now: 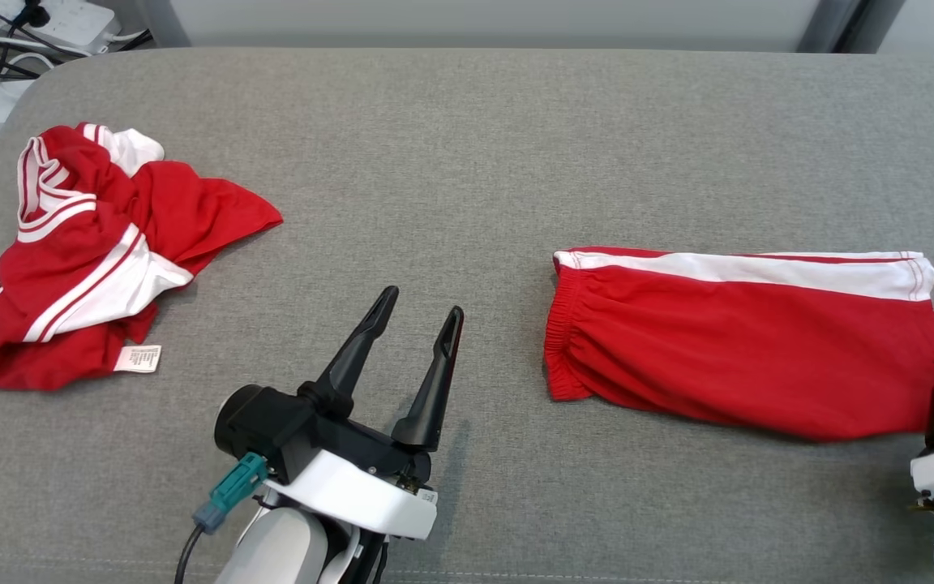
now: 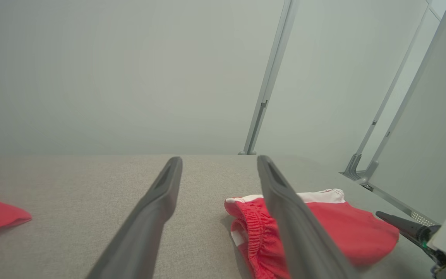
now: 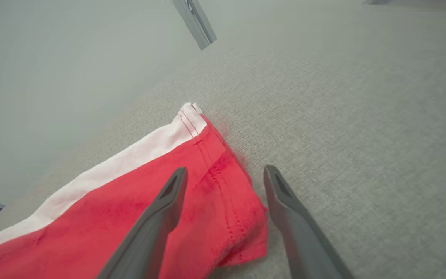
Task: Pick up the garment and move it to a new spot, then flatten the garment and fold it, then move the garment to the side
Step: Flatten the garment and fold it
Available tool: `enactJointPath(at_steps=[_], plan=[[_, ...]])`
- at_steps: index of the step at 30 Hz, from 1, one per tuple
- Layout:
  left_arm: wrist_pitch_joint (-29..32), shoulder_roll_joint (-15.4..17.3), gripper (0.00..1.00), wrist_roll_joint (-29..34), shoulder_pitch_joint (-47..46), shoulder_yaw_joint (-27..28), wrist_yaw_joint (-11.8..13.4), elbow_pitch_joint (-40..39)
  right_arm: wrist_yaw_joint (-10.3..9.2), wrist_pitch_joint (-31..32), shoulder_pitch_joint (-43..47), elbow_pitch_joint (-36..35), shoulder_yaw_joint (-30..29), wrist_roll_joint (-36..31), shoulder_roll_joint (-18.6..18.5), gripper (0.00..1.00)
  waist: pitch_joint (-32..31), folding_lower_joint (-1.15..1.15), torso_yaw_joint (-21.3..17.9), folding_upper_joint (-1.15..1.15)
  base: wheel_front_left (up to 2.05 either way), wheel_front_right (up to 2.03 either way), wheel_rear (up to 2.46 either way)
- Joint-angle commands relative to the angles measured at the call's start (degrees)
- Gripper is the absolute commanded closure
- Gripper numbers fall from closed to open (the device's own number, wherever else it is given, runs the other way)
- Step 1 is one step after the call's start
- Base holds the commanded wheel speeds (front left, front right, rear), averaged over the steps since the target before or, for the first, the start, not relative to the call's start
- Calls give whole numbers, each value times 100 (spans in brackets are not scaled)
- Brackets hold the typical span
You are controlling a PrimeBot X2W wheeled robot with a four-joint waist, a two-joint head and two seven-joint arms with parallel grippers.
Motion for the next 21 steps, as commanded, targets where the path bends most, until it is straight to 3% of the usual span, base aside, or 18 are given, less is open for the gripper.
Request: enactJointPath(at_steps=[1,10,21], plan=[[-50,17,0,5,33,220,38,-164,24,-76,136,-232,85,-235,-157,0,-19,0,-39,0,0,0,0],[-50,17,0,48,145,250,29,-212,24,-76,784,-1266,362,-1774,-139,0,-145,0,-201,0,0,0,0],[-50,17,0,93,325,198,93,-190,24,-76,1648,-2203,557,-2511,-183,0,-384,0,-358,0,0,0,0]])
